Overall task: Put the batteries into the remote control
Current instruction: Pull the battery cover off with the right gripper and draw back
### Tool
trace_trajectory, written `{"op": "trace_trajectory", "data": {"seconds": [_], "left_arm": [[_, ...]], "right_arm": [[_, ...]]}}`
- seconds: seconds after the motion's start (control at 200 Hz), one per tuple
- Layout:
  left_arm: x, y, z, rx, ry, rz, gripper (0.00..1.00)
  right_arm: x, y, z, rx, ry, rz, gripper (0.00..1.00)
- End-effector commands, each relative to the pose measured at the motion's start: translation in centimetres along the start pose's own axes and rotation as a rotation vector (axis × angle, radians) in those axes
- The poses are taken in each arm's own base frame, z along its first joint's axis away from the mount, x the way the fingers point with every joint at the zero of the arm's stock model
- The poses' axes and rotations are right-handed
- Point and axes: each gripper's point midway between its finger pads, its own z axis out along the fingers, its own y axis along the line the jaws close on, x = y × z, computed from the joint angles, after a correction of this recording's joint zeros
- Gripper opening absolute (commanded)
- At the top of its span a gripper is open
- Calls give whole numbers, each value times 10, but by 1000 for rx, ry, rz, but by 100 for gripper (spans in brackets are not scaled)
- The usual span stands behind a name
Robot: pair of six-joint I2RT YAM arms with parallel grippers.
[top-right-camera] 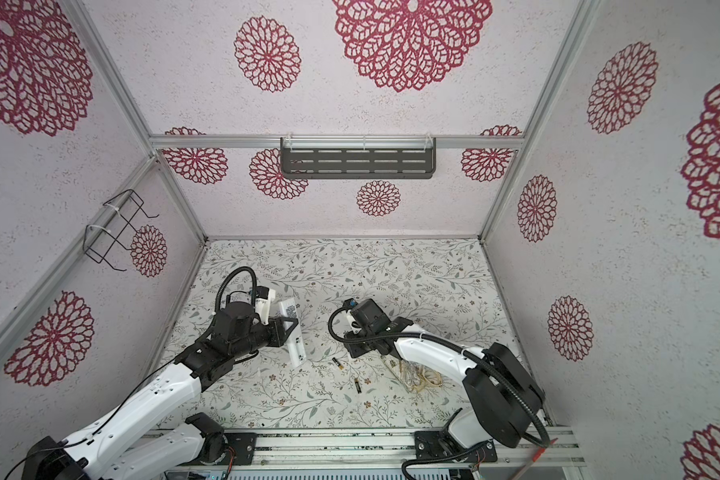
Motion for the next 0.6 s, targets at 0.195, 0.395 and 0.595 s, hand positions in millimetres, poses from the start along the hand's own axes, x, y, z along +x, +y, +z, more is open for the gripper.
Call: {"op": "trace_trajectory", "data": {"seconds": [0.195, 0.395, 0.595], "left_arm": [[-5, 2, -8, 8, -39, 21, 0], [-5, 3, -9, 5, -44, 27, 0], [-4, 4, -10, 4, -46, 31, 0]], "right_arm": [[-2, -17, 9, 93, 44, -22, 31], [3, -24, 15, 126, 69, -9, 31], [9, -29, 22, 139, 95, 7, 31]]}}
